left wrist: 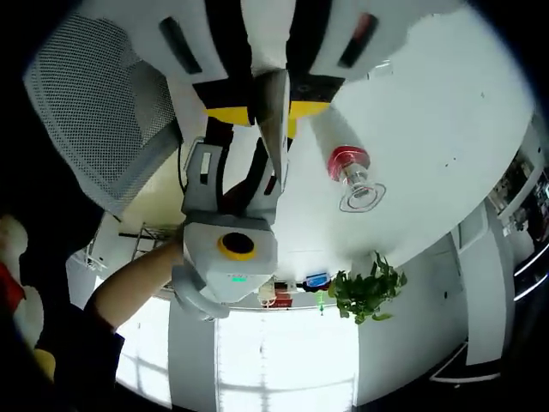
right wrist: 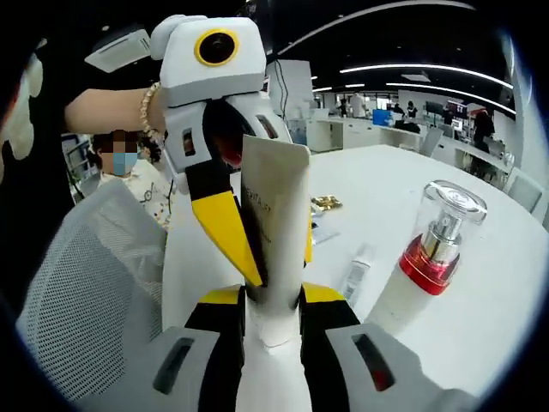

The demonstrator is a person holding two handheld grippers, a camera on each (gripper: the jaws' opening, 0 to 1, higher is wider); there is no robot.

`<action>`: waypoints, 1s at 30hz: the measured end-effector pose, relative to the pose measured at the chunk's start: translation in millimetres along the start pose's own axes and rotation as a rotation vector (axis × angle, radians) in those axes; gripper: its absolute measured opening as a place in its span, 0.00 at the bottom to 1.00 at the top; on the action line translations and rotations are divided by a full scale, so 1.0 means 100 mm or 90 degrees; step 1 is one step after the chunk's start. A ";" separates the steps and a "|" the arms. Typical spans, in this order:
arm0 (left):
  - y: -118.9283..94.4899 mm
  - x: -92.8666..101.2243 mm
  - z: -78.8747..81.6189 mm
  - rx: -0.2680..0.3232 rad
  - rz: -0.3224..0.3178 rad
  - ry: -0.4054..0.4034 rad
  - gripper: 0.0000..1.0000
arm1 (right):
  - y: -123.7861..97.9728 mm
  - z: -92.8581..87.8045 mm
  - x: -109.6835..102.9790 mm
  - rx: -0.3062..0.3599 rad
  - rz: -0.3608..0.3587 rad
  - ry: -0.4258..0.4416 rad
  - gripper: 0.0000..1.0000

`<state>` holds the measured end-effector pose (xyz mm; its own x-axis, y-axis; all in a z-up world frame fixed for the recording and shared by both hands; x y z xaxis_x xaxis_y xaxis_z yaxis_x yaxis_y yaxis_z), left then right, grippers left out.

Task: Arrange the skincare products in the storage area until every visible bottle or jar stands upright without overlapping.

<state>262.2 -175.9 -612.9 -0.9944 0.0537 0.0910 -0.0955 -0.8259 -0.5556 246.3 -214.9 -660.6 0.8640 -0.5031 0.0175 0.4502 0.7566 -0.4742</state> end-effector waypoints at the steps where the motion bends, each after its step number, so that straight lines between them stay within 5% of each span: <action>1: 0.00 -0.02 -0.01 -0.001 0.001 0.003 0.08 | -0.01 -0.02 0.02 -0.001 -0.007 0.001 0.23; 30: -0.01 -0.54 0.06 0.019 0.066 0.049 0.08 | -0.47 -0.42 0.29 0.004 -0.137 0.130 0.31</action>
<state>316.0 -181.5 -612.5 -0.9995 0.0089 -0.0298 0.0084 -0.8459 -0.5334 240.8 -283.2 -674.6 0.6862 -0.7249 -0.0609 0.6197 0.6264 -0.4729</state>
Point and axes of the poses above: the point that each gripper's makers call its tool centre point, and the gripper's own axes: y roughly forward along the fingers, x roughly to its right, z roughly out of its top, the point moved 4 cm from there along -y, roughly backward along the fingers, and after that the axes turned 10 degrees about -z, right-handed, at the moved point
